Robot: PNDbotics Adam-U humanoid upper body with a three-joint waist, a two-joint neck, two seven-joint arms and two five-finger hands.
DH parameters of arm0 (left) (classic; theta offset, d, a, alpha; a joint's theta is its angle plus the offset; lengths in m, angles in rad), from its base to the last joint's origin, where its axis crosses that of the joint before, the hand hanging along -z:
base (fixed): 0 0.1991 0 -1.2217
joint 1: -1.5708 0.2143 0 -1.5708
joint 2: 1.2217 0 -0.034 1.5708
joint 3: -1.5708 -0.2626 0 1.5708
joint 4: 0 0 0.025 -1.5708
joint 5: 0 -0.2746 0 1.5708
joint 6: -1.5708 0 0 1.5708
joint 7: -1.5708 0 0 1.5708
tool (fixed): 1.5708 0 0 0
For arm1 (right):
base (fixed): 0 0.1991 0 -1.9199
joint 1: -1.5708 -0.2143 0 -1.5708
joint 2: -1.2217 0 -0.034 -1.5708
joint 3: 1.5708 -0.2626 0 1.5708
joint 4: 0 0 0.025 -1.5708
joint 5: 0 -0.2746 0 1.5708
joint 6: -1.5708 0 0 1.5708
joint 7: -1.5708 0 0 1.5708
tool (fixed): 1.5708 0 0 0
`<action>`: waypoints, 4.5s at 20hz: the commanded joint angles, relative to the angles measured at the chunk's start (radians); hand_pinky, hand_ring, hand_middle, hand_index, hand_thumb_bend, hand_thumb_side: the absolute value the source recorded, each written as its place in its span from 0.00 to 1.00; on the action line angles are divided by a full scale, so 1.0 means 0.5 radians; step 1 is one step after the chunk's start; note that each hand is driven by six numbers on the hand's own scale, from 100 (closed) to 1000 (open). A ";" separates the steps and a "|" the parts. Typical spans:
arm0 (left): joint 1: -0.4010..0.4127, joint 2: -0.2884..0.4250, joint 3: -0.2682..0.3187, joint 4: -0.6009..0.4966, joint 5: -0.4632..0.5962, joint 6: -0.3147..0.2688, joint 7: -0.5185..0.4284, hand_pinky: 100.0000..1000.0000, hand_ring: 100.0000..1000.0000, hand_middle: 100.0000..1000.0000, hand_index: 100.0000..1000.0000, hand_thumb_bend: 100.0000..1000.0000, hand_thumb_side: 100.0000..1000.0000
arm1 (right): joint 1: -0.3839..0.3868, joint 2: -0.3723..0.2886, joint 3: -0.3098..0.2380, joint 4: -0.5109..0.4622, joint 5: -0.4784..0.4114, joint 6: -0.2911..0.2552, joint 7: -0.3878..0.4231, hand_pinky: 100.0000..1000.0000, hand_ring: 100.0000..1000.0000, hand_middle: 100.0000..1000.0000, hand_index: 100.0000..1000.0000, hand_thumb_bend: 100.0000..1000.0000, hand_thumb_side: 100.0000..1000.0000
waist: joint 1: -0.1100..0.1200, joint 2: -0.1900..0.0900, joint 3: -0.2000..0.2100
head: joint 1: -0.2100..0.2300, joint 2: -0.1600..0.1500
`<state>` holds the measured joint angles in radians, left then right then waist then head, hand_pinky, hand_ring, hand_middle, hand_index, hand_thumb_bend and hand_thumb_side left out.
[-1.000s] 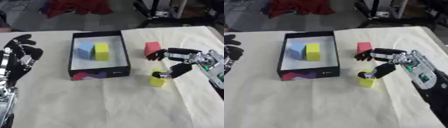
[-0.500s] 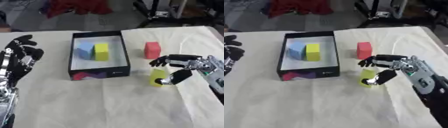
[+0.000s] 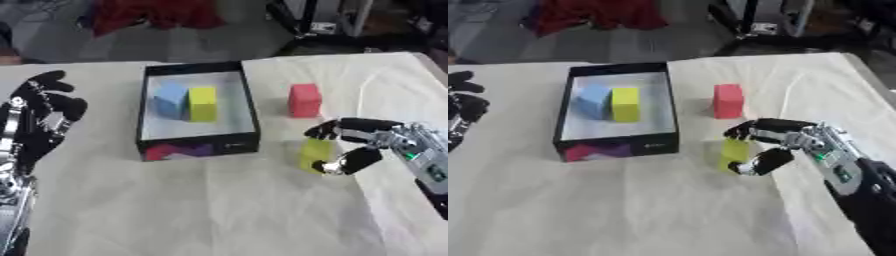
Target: Pick up objects on the table and place them in the box.
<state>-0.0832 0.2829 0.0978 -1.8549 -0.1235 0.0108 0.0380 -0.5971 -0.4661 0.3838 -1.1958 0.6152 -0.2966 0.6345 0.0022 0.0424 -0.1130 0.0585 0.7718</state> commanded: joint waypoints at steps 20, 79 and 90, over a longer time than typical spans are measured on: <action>-0.018 0.015 0.015 -0.029 -0.013 -0.002 -0.004 0.56 0.52 0.56 0.78 0.83 0.62 | -0.147 -0.162 -0.118 -0.382 -0.148 0.094 -0.640 0.72 0.56 0.19 0.57 0.00 0.22 | 0.007 -0.041 0.013 | -0.003 -0.004; -0.135 -0.098 -0.073 -0.055 0.028 -0.025 -0.122 0.56 0.52 0.55 0.78 0.85 0.61 | -0.840 0.020 -0.660 0.969 -0.037 0.241 -0.701 0.86 0.82 0.82 0.98 0.22 0.62 | 0.028 -0.020 0.252 | -0.309 -0.004; -0.136 -0.100 -0.070 -0.049 0.026 -0.025 -0.130 0.56 0.52 0.55 0.78 0.85 0.61 | -0.811 -0.012 -0.687 1.140 -0.031 0.267 -0.348 0.88 0.85 0.84 0.98 0.24 0.57 | 0.030 -0.017 0.262 | -0.298 -0.004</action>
<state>-0.1420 0.2106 0.0543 -1.8676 -0.1080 -0.0001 -0.0249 -0.9844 -0.4378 0.0491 -0.6215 0.6020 -0.1613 0.4348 0.0280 0.0437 0.0167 -0.0935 0.7718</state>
